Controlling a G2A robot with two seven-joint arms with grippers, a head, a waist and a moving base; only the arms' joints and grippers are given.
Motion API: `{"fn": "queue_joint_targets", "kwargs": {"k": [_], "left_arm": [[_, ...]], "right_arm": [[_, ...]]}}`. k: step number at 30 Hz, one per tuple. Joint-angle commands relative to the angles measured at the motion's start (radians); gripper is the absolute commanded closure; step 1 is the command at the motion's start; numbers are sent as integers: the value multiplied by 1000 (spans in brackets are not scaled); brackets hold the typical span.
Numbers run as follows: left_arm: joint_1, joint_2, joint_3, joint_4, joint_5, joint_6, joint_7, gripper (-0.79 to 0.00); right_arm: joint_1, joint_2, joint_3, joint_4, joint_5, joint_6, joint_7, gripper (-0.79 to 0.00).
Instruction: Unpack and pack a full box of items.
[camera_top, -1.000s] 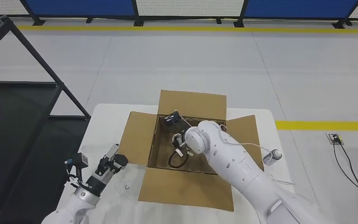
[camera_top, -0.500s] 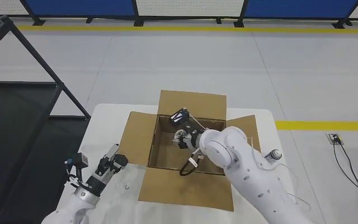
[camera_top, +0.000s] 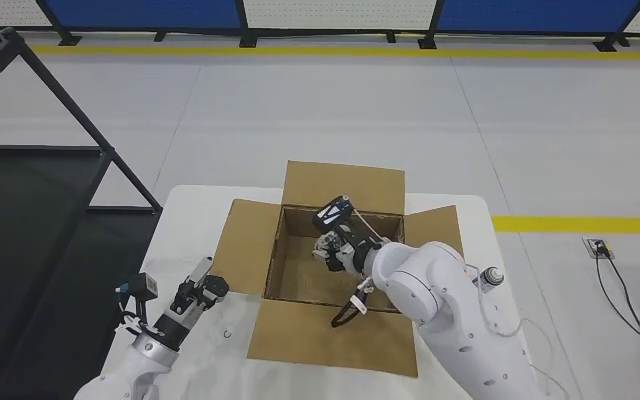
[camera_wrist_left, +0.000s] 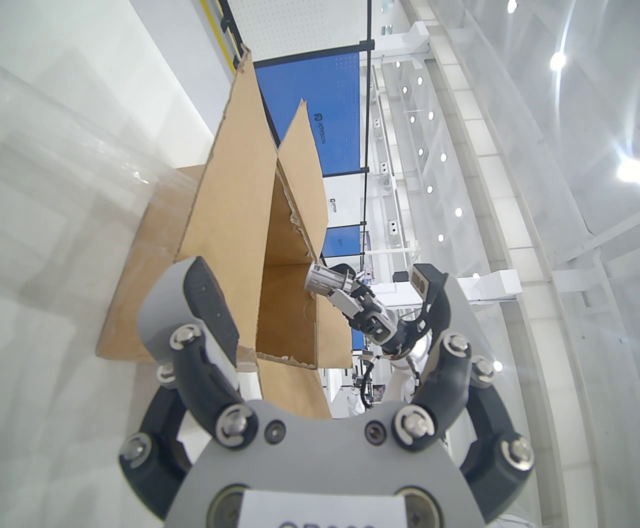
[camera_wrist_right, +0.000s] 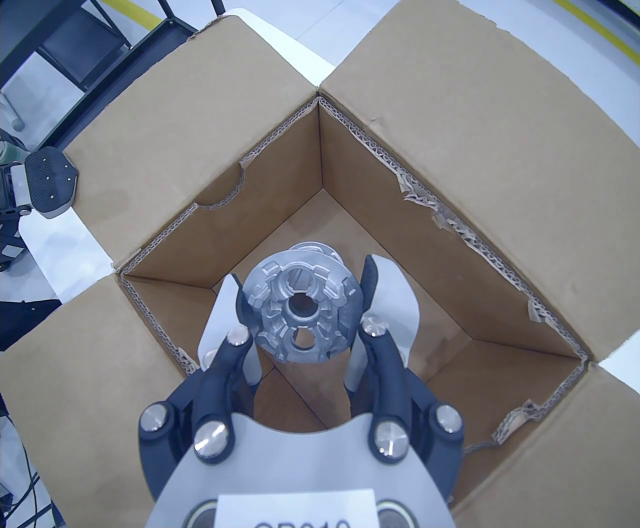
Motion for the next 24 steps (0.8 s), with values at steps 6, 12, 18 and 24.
{"fn": "queue_joint_targets", "kwargs": {"k": [6,12,18,24], "left_arm": [[0,0,0,0,0,0,0,-785],[0,0,0,0,0,0,0,-785],[0,0,0,0,0,0,0,-785],[0,0,0,0,0,0,0,-785]], "right_arm": [[-60,18,98,-122,-17,19,-23,0],[-190,52,331,-330,-4,37,-17,0],[-328,78,571,-468,26,39,-9,0],[-449,97,753,-545,53,16,49,0]]}}
